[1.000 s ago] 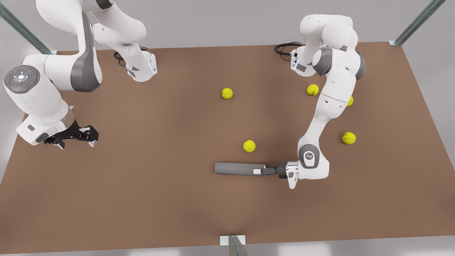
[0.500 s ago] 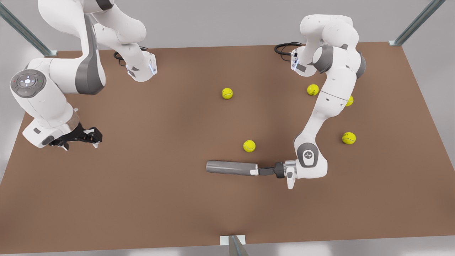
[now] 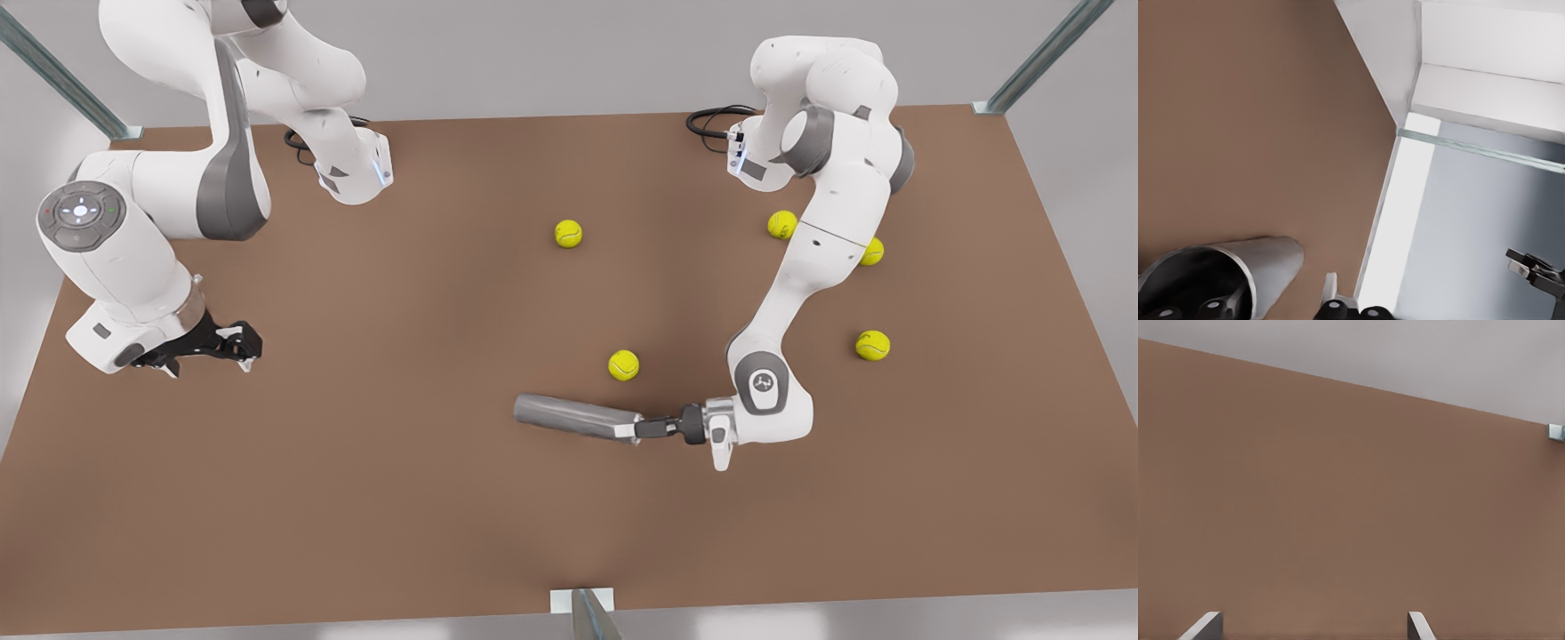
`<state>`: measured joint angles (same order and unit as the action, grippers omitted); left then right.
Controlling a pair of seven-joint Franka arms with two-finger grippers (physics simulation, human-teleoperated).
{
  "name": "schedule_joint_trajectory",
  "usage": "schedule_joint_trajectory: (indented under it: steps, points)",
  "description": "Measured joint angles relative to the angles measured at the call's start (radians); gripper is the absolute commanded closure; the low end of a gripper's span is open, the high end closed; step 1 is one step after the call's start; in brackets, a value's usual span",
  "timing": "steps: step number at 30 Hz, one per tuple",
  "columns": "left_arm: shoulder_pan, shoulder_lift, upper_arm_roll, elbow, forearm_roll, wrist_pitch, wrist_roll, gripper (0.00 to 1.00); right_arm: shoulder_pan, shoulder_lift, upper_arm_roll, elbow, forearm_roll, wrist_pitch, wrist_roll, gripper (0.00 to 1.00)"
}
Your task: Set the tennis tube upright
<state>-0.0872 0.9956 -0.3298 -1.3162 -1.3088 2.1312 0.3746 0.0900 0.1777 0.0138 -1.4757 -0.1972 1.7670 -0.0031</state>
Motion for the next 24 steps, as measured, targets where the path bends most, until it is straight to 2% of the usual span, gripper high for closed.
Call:
schedule_joint_trajectory:
  steps: [11, 14, 17, 24]
  points:
    - [-0.009, 0.0, -0.008, 0.0, 0.002, 0.045, -0.005, 0.79, -0.005, 0.026, 0.0, 0.008, 0.008, 0.029, 0.006, 0.0]
    - [0.001, 0.0, -0.014, -0.002, 0.008, 0.037, -0.011, 0.79, -0.056, 0.022, -0.004, 0.004, 0.039, -0.022, -0.001, 0.0]
    - [0.045, 0.001, -0.048, -0.015, 0.009, 0.027, -0.014, 0.79, -0.082, 0.016, -0.001, -0.001, 0.067, -0.109, -0.014, 0.0]
    - [0.117, -0.001, -0.064, -0.013, 0.022, -0.028, -0.121, 0.79, -0.108, 0.027, -0.002, -0.008, 0.076, -0.107, -0.117, 0.0]
